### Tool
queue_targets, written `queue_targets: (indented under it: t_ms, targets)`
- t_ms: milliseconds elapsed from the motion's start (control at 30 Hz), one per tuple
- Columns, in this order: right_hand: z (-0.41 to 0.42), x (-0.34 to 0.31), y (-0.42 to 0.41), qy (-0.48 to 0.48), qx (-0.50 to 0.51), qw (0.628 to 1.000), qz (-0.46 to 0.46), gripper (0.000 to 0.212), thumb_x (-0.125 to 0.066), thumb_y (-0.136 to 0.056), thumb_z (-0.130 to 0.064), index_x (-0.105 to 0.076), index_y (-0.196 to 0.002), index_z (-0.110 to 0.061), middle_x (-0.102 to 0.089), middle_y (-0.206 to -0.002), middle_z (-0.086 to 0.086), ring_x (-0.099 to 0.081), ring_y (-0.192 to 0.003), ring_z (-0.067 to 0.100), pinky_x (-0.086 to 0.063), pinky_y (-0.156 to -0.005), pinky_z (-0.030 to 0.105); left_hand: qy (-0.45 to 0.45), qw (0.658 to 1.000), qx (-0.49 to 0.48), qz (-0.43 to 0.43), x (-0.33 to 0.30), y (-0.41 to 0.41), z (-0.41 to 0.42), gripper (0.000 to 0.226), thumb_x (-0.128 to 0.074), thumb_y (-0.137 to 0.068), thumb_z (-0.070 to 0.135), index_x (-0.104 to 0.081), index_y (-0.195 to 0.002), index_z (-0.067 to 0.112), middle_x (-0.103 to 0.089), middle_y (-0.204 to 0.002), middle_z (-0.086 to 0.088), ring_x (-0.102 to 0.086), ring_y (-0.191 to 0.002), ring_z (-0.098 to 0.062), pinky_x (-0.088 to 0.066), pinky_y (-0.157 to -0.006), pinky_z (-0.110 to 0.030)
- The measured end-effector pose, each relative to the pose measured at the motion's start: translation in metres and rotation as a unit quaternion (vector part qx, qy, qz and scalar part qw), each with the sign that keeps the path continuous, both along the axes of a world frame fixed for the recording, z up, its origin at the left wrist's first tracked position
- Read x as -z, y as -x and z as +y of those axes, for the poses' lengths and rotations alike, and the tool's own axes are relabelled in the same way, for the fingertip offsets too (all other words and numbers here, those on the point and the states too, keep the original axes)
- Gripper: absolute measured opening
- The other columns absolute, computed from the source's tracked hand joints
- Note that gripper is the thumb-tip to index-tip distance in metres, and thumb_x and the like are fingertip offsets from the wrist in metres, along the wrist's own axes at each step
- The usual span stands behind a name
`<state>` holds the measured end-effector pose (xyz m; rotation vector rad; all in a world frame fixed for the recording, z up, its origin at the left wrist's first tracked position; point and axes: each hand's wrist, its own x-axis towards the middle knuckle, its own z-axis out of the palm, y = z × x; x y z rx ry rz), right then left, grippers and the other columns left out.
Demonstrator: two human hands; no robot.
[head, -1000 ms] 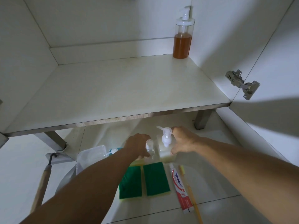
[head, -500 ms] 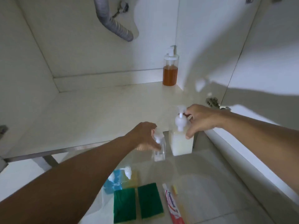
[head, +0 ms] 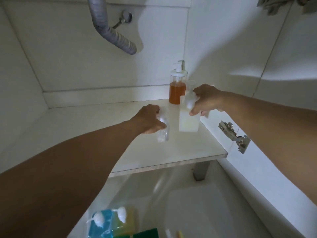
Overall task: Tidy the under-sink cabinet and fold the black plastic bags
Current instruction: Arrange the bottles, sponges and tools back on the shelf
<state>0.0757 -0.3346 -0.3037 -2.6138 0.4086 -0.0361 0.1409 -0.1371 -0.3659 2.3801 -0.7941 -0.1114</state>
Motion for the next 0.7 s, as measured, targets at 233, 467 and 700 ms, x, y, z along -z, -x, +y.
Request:
queue_targets:
  t_ms: [233, 467, 700]
  targets:
    - [-0.032, 0.028, -0.070, 0.012, 0.024, 1.000, -0.009, 0.061, -0.084, -0.073, -0.009, -0.056, -0.128, -0.013, -0.062, -0.115, 0.006, -0.072, -0.083, 0.029, -0.057, -0.077, 0.033, 0.024, 1.000, 0.006, 0.010, 0.028, -0.063, -0.040, 0.030, -0.076, -0.075, 0.018, -0.062, -0.101, 0.012, -0.061, -0.107, -0.002, -0.061, -0.095, -0.024, -0.045, -0.071, -0.027]
    - [-0.068, 0.049, -0.135, 0.008, 0.030, 0.998, -0.050, 0.080, -0.086, -0.069, -0.007, -0.049, -0.139, -0.017, -0.052, -0.131, 0.005, -0.058, -0.111, 0.031, -0.055, -0.090, 0.043, 0.100, 0.994, 0.004, 0.036, 0.051, -0.114, -0.072, 0.040, -0.075, -0.080, 0.012, -0.060, -0.117, 0.008, -0.060, -0.118, -0.002, -0.059, -0.098, -0.024, -0.048, -0.083, -0.033]
    - [-0.087, 0.059, -0.174, -0.006, 0.032, 0.997, -0.075, 0.086, -0.087, -0.067, -0.006, -0.045, -0.140, -0.019, -0.049, -0.131, 0.006, -0.061, -0.102, 0.031, -0.057, -0.087, 0.047, 0.167, 0.982, -0.008, 0.083, 0.063, -0.146, -0.100, 0.046, -0.072, -0.083, 0.009, -0.056, -0.127, 0.014, -0.056, -0.124, 0.001, -0.058, -0.112, -0.025, -0.052, -0.094, -0.047]
